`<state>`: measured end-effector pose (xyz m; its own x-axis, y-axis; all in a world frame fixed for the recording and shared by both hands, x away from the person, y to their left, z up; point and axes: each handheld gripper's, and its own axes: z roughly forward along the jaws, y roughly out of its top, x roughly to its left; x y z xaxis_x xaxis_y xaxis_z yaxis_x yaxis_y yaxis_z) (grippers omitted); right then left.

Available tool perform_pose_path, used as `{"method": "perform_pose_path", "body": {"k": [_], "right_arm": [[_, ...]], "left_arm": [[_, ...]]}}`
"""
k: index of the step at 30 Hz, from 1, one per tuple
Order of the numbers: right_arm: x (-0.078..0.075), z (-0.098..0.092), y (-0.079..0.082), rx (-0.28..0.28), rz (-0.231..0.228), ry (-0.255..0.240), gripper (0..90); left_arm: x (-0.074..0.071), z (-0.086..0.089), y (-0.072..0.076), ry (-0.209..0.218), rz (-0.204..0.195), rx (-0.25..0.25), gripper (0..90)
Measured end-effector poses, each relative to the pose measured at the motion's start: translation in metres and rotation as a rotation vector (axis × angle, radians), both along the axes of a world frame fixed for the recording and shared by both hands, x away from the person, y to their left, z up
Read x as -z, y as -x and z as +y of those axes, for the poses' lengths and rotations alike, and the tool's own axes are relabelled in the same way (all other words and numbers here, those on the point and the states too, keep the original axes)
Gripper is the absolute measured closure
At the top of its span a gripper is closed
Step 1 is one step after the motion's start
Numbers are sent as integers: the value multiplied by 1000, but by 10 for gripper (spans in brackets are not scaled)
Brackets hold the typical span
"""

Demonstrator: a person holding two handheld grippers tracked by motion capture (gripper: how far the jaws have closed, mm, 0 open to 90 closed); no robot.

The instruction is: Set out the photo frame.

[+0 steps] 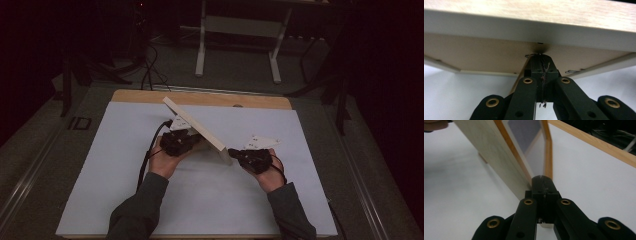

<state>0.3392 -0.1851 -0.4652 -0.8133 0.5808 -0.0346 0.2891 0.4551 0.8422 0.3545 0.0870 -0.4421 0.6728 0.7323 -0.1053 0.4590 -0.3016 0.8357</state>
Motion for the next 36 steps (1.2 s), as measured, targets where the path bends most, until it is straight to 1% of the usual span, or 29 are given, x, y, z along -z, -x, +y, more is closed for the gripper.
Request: {"method": "perform_pose_path", "body": {"k": [3, 8, 15, 24, 28, 32, 36], "right_arm": [[0, 4, 2, -20, 1, 3, 900], [0, 13, 6, -55, -6, 13, 900], [0, 22, 10, -84, -6, 18, 900], [0, 30, 13, -114, -1, 9, 900], [0, 34, 15, -126, -1, 10, 900], [1, 38, 17, -141, 1, 4, 900], [2, 42, 18, -155, 1, -2, 900]], "left_arm": [[1, 1, -2, 3, 4, -9, 900], [3, 1, -3, -10, 11, -10, 900], [5, 1, -6, -14, 17, -12, 900], [8, 0, -9, -11, 21, 12, 900], [10, -1, -11, 11, 31, 27, 900], [12, -2, -12, 15, 29, 53, 900], [14, -3, -14, 39, 31, 71, 900]]}}
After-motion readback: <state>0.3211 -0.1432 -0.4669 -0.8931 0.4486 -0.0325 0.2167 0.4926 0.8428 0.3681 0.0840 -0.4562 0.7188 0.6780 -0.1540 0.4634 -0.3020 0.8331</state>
